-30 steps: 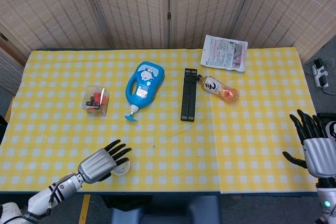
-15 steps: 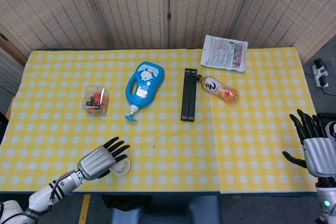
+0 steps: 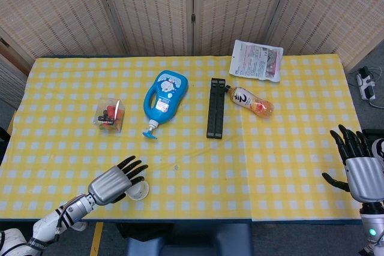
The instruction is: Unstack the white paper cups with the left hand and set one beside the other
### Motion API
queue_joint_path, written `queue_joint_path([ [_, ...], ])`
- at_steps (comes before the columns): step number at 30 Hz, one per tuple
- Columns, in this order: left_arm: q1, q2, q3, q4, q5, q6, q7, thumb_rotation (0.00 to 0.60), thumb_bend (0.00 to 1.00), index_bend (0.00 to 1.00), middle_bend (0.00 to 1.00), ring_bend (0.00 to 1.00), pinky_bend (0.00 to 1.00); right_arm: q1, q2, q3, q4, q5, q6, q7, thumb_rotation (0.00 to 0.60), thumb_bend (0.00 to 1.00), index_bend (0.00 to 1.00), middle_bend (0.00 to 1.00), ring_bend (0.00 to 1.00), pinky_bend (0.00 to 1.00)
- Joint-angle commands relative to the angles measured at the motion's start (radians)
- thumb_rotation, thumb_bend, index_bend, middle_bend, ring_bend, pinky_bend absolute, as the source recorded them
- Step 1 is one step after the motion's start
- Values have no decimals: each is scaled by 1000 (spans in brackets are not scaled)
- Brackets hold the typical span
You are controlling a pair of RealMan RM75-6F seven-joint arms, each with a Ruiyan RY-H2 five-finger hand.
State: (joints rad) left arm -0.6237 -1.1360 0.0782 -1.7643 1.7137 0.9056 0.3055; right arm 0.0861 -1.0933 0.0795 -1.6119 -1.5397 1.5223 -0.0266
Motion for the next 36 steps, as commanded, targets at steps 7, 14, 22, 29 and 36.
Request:
queue_joint_path([
  [7,2,-3,5,8,0,16,-3,600,387,309,96,62,0,1,1,1,-5,2,-1,-4,600,145,0,0,54,0],
  [14,6,-12,10,21,8,34,-17,600,388,342,112,78,0,1,4,1,-11,2,-2,-7,600,145,0,0,54,0],
  [22,9,-5,13,23,17,59,-40,600,436,383,136,93,0,4,6,3,-15,2,-4,-10,600,145,0,0,54,0],
  [29,7,39,12,-21,29,79,-57,600,445,385,139,94,0,5,7,4,-16,3,-4,-9,600,146,0,0,54,0],
  [36,8,118,3,-87,52,132,-116,600,445,385,141,94,0,3,8,4,-14,5,-3,-4,600,145,0,0,54,0],
])
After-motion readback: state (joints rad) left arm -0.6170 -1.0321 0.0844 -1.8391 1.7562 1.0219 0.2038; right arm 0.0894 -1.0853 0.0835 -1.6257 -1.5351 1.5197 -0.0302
